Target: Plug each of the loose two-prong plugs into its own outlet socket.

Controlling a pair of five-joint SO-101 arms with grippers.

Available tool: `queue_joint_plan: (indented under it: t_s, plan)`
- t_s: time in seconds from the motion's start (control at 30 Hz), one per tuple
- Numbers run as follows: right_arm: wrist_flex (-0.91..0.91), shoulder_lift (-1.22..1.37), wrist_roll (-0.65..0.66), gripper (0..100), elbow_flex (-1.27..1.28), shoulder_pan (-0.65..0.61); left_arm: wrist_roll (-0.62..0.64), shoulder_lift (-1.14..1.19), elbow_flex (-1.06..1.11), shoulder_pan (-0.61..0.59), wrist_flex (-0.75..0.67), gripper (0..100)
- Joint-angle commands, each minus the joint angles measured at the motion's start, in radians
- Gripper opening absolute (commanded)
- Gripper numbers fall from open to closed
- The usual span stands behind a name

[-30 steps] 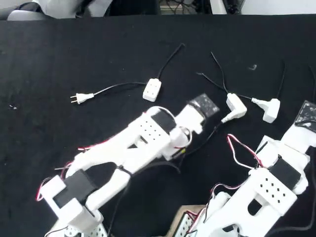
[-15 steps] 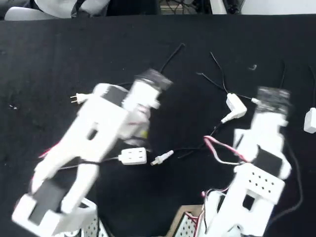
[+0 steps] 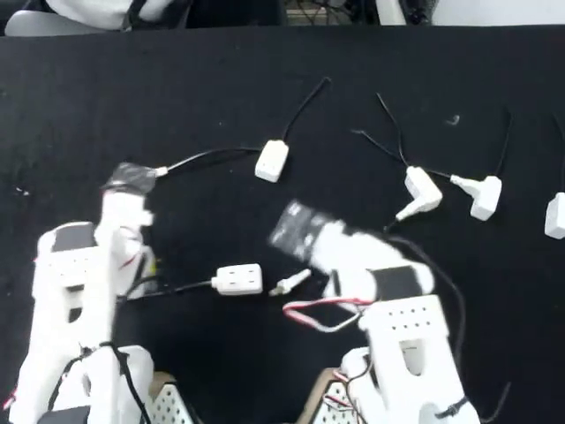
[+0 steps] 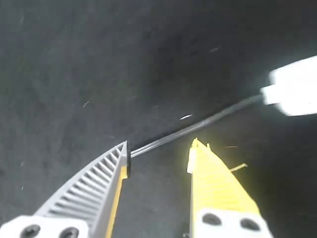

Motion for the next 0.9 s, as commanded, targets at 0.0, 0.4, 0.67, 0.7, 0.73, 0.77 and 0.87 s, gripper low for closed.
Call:
queue_joint_plan:
  t_s: [0.0, 0.4, 0.67, 0.7, 0.73, 0.77, 0.87]
  plan:
    - [0.018, -0.016, 0.057, 34.3, 0.005, -0.064, -0.043, 0.035, 0.028, -0.101, -0.054, 20]
    - [-0.023, 0.110, 0.170, 35.4, -0.001, -0.249, 0.143, 0.265, 0.107, -0.111, -0.298, 20]
    - [-0.216, 0.374, 0.213, 35.4, -0.048, -0.241, 0.144, 0.276, 0.108, -0.105, -0.299, 20]
    - [-0.219, 0.404, 0.216, 35.4, -0.070, -0.233, 0.144, 0.276, 0.110, -0.105, -0.299, 20]
    - [-0.224, 0.433, 0.218, 35.4, -0.093, -0.227, 0.144, 0.276, 0.110, -0.105, -0.301, 20]
    - [-0.226, 0.463, 0.219, 35.4, -0.116, -0.226, 0.144, 0.276, 0.110, -0.105, -0.301, 20]
    - [-0.219, 0.535, 0.273, 35.3, -0.163, -0.227, 0.144, 0.276, 0.110, -0.105, -0.299, 20]
